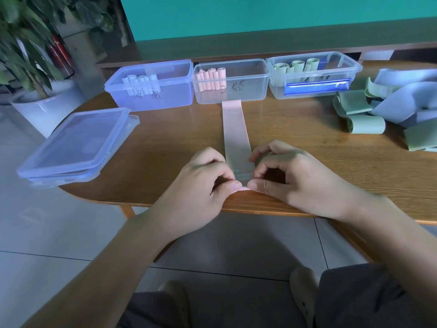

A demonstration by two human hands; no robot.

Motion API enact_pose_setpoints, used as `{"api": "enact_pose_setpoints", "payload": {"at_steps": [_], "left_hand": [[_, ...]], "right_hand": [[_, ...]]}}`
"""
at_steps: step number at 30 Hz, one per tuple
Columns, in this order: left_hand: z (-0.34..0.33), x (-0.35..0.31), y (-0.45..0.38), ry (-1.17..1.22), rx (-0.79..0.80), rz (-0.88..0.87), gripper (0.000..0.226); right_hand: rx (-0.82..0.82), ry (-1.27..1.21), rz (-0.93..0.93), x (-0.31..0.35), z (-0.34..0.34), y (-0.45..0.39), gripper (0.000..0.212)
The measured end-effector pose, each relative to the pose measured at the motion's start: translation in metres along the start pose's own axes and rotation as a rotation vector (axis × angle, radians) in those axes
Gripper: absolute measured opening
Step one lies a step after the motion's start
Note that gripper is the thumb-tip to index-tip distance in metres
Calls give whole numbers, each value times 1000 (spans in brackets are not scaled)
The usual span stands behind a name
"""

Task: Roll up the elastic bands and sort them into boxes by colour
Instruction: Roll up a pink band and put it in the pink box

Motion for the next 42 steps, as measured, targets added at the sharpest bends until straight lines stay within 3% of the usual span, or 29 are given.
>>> {"api": "enact_pose_setpoints", "payload": {"at_steps": [11,20,26,33,42], "left_hand": [[0,-6,-2,74,-14,36,8],[3,-3,-1,84,14,-66,6],[3,-6,-2,101,-1,-35,18],[1,-4,-4,73,-5,6,9],[-2,-3,0,53,-77,-24,16]], "right_hand": [[12,22,-128,-1,3,-8,21],[-43,-49,-56,0,1,-8,10],[-80,-44,24,-1,-1,-7,7],[-27,-45,132,-5,-1,-5,10],[-62,-17,116,-7,-1,-5,10]]}}
Point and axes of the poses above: each hand's wrist, its own y-axis away from the middle knuckle, its own z-axis out of the back of the hand, x = y × z, the point moved 2 cm from there along -y, towards the middle knuckle, and after that the axes turned 10 degrees about z, right-handed, at the moved point
